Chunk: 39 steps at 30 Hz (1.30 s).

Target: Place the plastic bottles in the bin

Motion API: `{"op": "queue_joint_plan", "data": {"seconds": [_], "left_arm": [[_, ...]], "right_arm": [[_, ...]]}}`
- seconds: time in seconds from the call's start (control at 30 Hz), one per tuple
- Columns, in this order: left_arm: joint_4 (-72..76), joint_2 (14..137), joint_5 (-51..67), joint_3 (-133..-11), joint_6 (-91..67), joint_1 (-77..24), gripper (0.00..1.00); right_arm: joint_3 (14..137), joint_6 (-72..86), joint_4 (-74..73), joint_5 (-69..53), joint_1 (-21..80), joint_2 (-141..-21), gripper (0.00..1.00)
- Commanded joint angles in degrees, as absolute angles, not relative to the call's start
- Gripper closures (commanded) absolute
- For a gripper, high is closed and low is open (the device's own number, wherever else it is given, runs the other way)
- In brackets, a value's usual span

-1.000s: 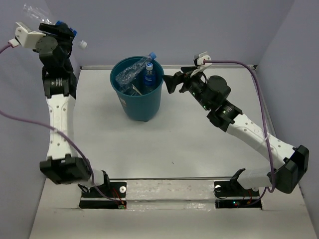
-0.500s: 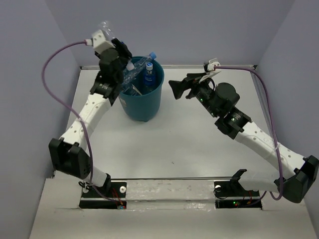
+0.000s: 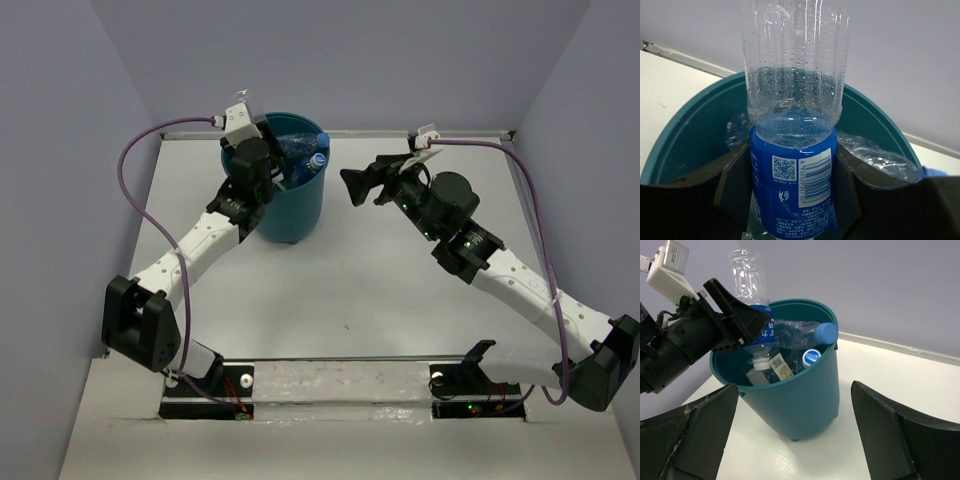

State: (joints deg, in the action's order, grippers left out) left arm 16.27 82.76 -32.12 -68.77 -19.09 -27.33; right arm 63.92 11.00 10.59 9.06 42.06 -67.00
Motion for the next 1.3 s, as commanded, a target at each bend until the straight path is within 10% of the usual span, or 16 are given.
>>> {"op": "queue_joint_plan", "data": {"seconds": [0.0, 0.23, 0.8, 1.27], "left_arm": [[22.4, 79.9, -35.8, -66.3, -19.0, -29.4, 0.54], [22.4, 76.4, -39.5, -64.9, -16.4, -32.8, 0.02], [14.2, 54.4, -29.5, -73.7, -14.2, -33.1, 0.01], [0.3, 14.7, -22.1, -48.3, -20.0, -33.1, 0.01]], "right_arm": [[64.5, 11.3, 12.3, 9.7, 42.5, -65.7, 0.00], [65.7, 12.1, 12.3, 8.7, 42.5, -67.9, 0.00], [67.7, 12.3, 7.4, 7.3, 42.5, -59.9, 0.00], [41.0, 15.9, 2.0, 12.0, 42.5, -23.0, 0.00]]}}
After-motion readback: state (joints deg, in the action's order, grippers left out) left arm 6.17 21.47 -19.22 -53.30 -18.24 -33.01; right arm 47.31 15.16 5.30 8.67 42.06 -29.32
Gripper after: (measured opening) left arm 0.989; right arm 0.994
